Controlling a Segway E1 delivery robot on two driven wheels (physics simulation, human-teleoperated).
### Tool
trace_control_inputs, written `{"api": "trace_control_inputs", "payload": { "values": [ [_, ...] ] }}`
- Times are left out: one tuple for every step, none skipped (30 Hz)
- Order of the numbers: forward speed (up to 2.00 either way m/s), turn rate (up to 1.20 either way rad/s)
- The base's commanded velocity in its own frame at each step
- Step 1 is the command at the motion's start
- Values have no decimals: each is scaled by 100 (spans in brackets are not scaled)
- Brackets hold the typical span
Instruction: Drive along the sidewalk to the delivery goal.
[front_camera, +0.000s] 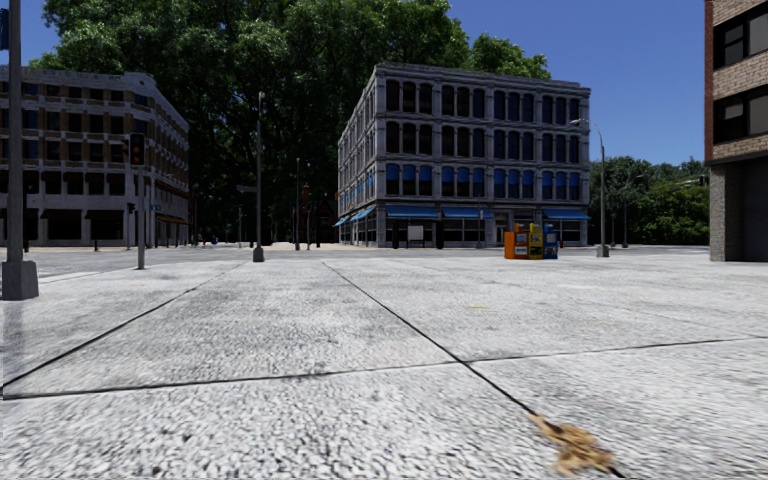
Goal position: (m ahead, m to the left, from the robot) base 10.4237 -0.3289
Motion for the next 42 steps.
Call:
{"api": "trace_control_inputs", "payload": {
  "values": [
    [194,0],
    [194,0],
    [194,0],
    [194,0],
    [194,0],
    [194,0],
    [194,0],
    [194,0],
    [194,0],
    [194,0],
    [194,0],
    [194,0],
    [194,0],
    [194,0],
    [194,0],
    [194,0],
    [194,0],
    [194,0],
    [194,0],
    [194,0],
    [194,0],
    [194,0],
    [194,0],
    [194,0],
    [194,0],
    [194,0],
    [194,0],
    [194,0],
    [194,0],
    [194,0],
    [194,0],
    [194,0],
    [194,0],
    [194,0],
    [194,0],
    [194,0],
    [194,0],
    [194,0],
    [194,0],
    [194,0],
    [194,0],
    [194,0]
  ]
}}
